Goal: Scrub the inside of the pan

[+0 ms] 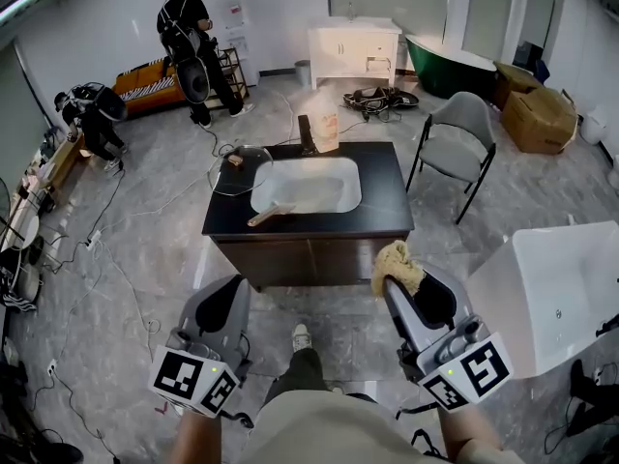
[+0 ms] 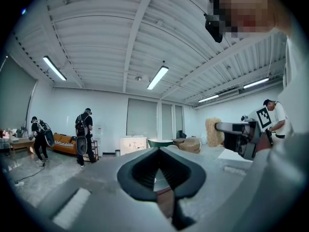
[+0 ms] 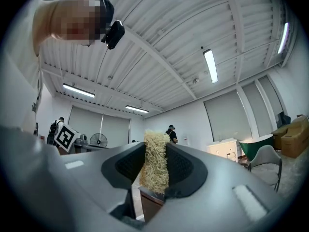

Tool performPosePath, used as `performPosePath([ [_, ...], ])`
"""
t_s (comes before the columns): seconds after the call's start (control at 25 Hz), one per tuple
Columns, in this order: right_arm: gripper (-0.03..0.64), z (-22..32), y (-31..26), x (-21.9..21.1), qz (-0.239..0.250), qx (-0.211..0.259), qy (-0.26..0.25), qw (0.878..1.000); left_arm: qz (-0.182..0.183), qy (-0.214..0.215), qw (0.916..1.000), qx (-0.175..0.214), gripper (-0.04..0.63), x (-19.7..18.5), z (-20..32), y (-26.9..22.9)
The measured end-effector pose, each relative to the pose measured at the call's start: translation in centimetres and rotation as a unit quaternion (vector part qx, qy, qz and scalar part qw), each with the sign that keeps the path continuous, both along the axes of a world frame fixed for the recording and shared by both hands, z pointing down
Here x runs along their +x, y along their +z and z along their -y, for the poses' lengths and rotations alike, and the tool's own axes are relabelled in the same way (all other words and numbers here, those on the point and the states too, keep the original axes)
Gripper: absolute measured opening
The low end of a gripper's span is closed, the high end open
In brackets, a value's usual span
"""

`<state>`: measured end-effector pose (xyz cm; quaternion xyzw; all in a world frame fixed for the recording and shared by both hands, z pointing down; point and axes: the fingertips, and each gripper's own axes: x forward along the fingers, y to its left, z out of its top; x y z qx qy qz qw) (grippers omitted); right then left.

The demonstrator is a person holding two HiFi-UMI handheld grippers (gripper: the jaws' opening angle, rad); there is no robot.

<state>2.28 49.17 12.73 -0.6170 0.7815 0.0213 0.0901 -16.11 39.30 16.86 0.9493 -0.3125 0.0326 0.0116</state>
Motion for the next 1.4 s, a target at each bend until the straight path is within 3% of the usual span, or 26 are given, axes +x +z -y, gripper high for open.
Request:
performPosePath([
  [0.36, 0.130, 4.6, 2.2, 1.0, -0.003, -0.022, -0.001, 1.000, 0.017, 0.006, 0.9998, -0.005, 0.002, 1.0, 4.4, 1.9],
  [0.6, 0.130, 9.5, 3.6, 1.7, -0.004, -0.043, -0.005, 0.999, 0.019, 0.048, 0.9986, 0.007, 0.002, 2.8, 7.3, 2.3],
  [1.16, 0.132, 25.4, 4.9, 2.3, -0.014, -0.087, -0.003, 0.996, 0.039, 0.044, 0.9981, -0.021, 0.002, 3.9, 23.6, 4.0],
  [1.4, 0.133, 32.6, 4.7, 3.0, -0.019, -0.104, 0.004, 0.994, 0.055, 0.047, 0.9961, -0.050, 0.002, 4.2, 30.9, 5.2],
])
